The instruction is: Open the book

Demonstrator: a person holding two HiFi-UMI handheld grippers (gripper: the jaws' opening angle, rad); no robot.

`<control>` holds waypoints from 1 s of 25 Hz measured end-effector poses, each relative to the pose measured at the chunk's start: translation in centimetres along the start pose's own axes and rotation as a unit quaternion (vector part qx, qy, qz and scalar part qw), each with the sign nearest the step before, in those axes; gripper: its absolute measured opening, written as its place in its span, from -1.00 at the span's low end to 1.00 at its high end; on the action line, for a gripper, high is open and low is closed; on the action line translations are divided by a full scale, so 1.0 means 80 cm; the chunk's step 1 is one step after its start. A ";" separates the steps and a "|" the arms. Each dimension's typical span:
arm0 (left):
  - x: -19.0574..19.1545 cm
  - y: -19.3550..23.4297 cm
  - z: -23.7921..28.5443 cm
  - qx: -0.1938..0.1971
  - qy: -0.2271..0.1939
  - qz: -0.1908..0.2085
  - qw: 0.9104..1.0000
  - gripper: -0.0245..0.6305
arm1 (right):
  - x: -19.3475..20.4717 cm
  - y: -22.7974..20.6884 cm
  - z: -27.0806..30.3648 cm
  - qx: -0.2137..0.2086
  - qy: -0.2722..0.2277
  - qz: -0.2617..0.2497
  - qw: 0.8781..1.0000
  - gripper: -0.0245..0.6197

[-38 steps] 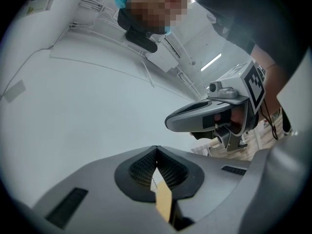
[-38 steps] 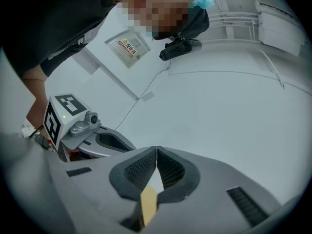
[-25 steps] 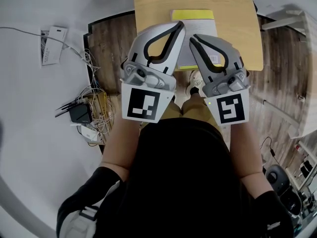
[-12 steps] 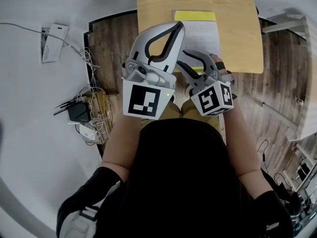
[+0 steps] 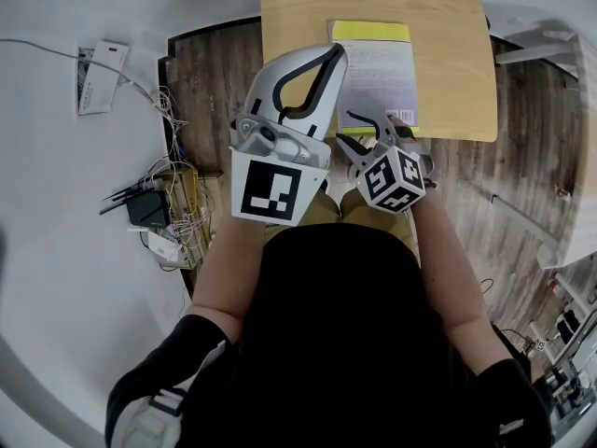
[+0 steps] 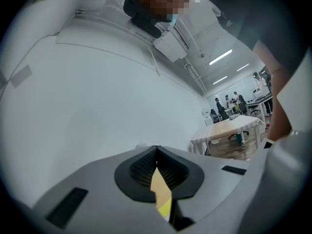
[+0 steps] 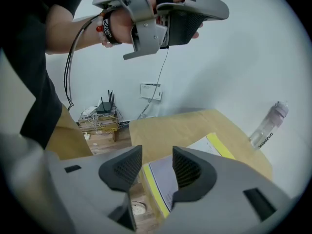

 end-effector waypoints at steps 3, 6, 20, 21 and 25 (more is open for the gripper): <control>0.002 0.000 0.000 0.002 0.004 0.000 1.000 -0.91 | 0.008 0.000 0.010 -0.012 0.020 0.008 1.000 -0.30; 0.004 0.001 0.001 0.004 0.006 -0.002 1.000 -0.91 | 0.015 0.000 0.019 -0.015 0.040 0.013 0.999 -0.29; 0.012 0.004 0.003 0.004 0.011 -0.006 1.000 -0.91 | 0.028 0.001 0.041 0.022 0.092 -0.029 0.995 -0.29; 0.013 0.004 0.003 0.004 0.011 -0.006 1.000 -0.91 | 0.027 0.001 0.039 0.025 0.090 -0.028 0.995 -0.29; 0.016 0.005 0.003 0.005 0.014 -0.006 1.000 -0.91 | 0.023 -0.002 0.029 0.037 0.073 -0.018 0.996 -0.29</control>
Point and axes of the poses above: the fingertips, and each gripper's own axes: z forward along the fingers, y to its left, x out of its underside, the point moved 9 cm from there along -z, backward along the fingers, and after that the axes turned 13 degrees about z, right-handed, at the moved point
